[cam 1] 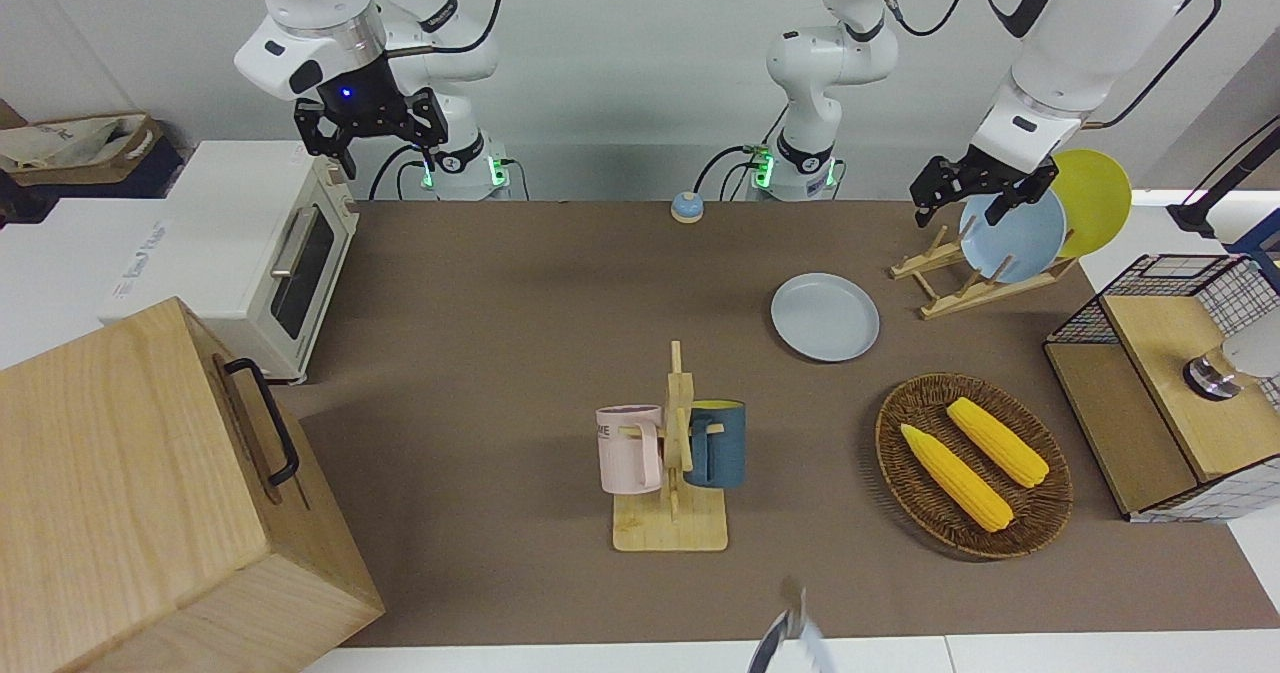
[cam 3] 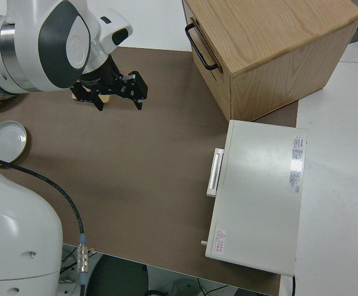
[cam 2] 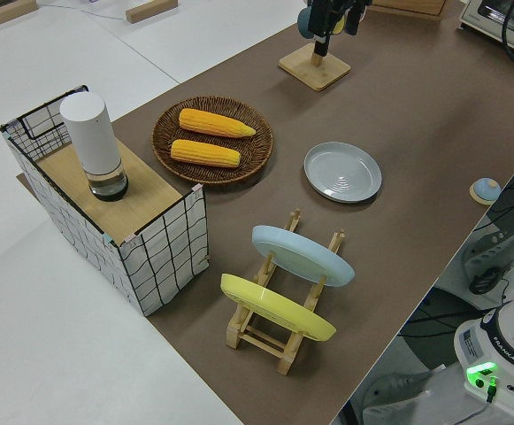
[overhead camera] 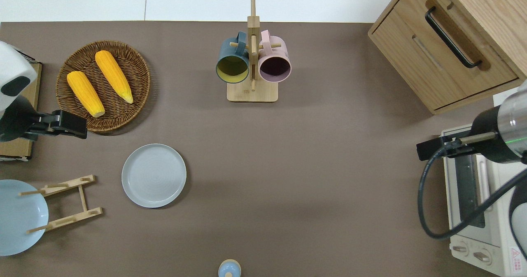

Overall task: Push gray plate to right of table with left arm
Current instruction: 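Lower the left gripper toward the table beside the gray plate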

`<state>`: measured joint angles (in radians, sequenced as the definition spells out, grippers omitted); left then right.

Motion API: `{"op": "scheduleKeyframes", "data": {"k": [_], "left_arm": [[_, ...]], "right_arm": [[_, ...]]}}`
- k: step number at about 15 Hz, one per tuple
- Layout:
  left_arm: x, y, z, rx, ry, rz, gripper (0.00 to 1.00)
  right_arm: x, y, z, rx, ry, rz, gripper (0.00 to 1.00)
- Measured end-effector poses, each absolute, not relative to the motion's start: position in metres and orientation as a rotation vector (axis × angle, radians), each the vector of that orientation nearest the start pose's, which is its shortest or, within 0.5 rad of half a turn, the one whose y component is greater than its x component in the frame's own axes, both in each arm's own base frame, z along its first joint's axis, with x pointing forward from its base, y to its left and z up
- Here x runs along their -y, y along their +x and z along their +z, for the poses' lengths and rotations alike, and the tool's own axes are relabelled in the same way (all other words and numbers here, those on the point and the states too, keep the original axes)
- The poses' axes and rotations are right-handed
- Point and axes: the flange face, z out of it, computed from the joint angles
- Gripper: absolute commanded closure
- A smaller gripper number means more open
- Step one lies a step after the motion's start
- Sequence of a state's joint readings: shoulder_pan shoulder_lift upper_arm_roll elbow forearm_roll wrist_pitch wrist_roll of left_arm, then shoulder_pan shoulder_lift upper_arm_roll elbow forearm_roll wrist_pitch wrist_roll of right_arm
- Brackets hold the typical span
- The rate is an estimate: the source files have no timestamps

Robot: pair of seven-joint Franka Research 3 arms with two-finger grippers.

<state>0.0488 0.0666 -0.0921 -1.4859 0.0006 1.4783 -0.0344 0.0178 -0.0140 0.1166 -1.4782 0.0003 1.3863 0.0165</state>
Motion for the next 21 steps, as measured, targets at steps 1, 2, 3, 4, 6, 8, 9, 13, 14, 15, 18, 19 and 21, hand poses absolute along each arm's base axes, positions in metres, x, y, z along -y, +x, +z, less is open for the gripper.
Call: {"op": "scheduleKeyframes", "data": {"k": [1,2,3,4,6,8,9,13,14,15,18,19,21], "left_arm": [[0.023,0.565,0.619,-0.013,-3.142,0.116,0.0],[0.023,0.565,0.619,-0.001,-3.142,0.116,0.0],[0.022,0.565,0.62,0.012,-3.142,0.115,0.0],[0.022,0.565,0.62,0.019,-3.141,0.114,0.0],[0.021,0.565,0.62,0.027,-3.141,0.113,0.0],[0.021,0.565,0.62,0.03,-3.141,0.113,0.0],[0.021,0.565,0.621,0.03,-3.141,0.113,0.0],[0.019,0.563,0.624,0.044,-3.141,0.107,0.0],[0.017,0.562,0.624,0.051,-3.14,0.109,0.0],[0.015,0.561,0.624,0.056,-3.139,0.114,0.0],[0.01,0.555,0.616,0.07,-3.136,0.132,0.0],[0.009,0.551,0.61,0.074,-3.135,0.12,0.0],[0.009,0.537,0.59,0.078,-3.134,0.076,0.0]], "right_arm": [[-0.072,0.526,0.659,0.185,-3.141,0.122,0.017],[-0.072,0.526,0.659,0.185,-3.141,0.122,0.017],[-0.072,0.526,0.659,0.185,-3.141,0.122,0.017],[-0.072,0.526,0.659,0.185,-3.141,0.122,0.017],[-0.072,0.526,0.659,0.185,-3.141,0.122,0.017],[-0.072,0.526,0.659,0.185,-3.141,0.122,0.017],[-0.072,0.526,0.659,0.185,-3.141,0.122,0.017],[-0.072,0.526,0.659,0.186,-3.141,0.122,0.017],[-0.072,0.526,0.659,0.185,-3.141,0.122,0.017],[-0.072,0.526,0.659,0.185,-3.141,0.122,0.017],[-0.072,0.526,0.659,0.185,-3.141,0.122,0.017],[-0.072,0.526,0.659,0.185,-3.141,0.122,0.017],[-0.072,0.526,0.659,0.185,-3.141,0.122,0.017]]}}
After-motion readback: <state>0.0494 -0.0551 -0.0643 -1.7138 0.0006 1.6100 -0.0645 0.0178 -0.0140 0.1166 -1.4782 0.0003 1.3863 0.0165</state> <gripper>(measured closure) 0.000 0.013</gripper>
